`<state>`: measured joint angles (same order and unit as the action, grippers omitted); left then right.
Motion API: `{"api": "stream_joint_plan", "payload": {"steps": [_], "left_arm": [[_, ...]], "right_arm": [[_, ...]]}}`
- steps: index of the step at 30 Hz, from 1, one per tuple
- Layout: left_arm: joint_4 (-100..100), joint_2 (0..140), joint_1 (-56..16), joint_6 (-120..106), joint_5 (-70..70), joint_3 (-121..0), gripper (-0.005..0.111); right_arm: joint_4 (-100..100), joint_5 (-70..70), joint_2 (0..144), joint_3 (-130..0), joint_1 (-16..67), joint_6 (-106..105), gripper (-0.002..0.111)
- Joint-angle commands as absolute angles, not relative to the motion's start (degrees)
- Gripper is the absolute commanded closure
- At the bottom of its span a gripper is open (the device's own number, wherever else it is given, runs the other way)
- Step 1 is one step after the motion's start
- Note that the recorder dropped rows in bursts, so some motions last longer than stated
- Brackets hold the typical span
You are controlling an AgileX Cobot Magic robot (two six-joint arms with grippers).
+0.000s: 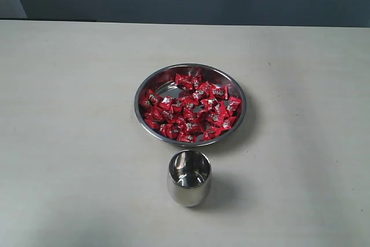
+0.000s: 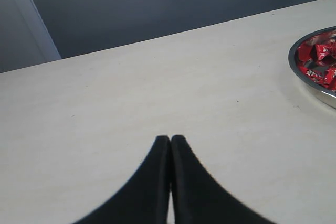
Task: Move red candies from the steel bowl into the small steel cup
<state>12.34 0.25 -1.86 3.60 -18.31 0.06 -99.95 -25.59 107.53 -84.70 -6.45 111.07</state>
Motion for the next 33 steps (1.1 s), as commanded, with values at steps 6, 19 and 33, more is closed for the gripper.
{"api": "stream_joint_plan", "payload": {"steps": [6,19,33], "left_arm": [[12.5,0.0,-1.9,3.9,-17.9,0.0,0.106],[12.5,0.0,-1.9,3.9,-17.9,0.0,0.106],[12.5,0.0,-1.9,3.9,-17.9,0.0,0.106]], "right_arm": [[-99.9,1.9,107.1,-76.0,-6.5,96.0,0.109],[-99.9,-29.8,106.5,-64.4,5.4,114.0,0.109],[-99.9,12.6,106.4,-71.1,9.6,104.0,0.109]]}}
